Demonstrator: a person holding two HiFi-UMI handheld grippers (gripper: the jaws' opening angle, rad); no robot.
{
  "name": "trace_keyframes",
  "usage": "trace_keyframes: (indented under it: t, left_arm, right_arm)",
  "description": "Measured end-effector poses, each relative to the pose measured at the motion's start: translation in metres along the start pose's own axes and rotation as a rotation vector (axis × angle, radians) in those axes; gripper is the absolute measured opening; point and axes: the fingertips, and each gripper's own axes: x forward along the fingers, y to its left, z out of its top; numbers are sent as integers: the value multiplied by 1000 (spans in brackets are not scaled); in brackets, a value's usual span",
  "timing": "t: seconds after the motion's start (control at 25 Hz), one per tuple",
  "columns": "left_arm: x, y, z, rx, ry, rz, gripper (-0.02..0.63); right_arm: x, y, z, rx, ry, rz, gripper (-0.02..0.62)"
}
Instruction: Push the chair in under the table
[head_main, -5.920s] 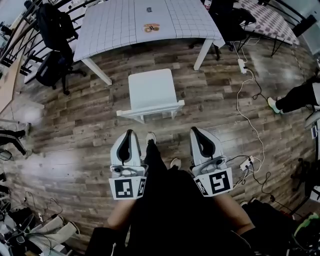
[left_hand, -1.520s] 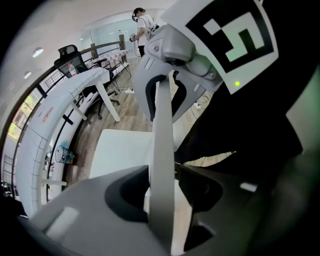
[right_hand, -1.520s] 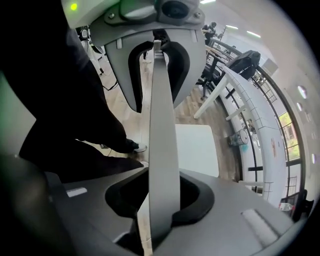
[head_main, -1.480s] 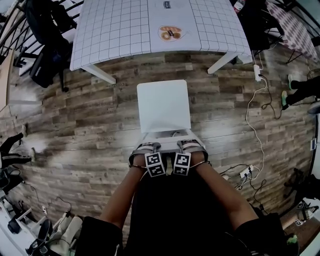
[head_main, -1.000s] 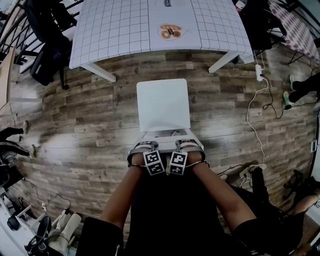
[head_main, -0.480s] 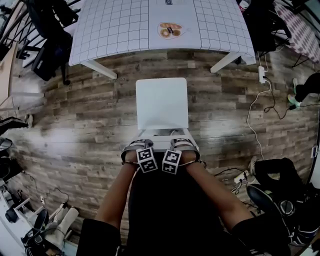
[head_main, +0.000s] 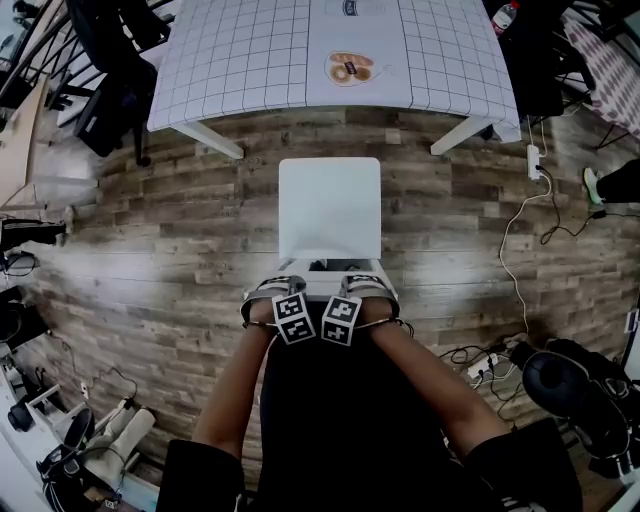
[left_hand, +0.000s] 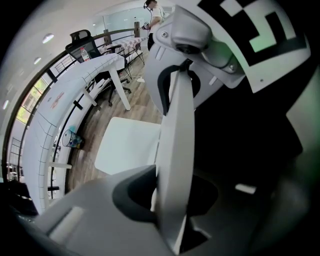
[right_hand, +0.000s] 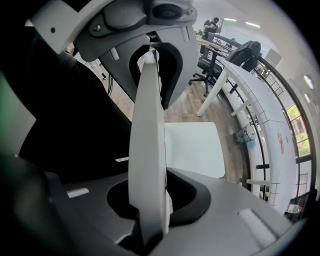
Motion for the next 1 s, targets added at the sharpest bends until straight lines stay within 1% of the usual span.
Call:
trace_keyframes:
  t: [0.16,0.36,0.52,0.68,1.0]
  left_arm:
    - [-15,24,7,3,-5,12,97]
    - [0,24,11,16,-14,20,97]
    - [-2,33,11,10,-12,5,97]
    - [-3,48,12,10,-14,0,97]
    - [-2,71,17,32,-31,-28,97]
  right_arm:
    - [-14,-25,1,-5,1,3,81]
    - [-1,-27,-6,-6,1,-3,84]
    - [-2,-35,-5,-10,1,-6,86]
    - [-1,-49,-3,9,-1,10,81]
    - [0,-74,-3,10,5,23,83]
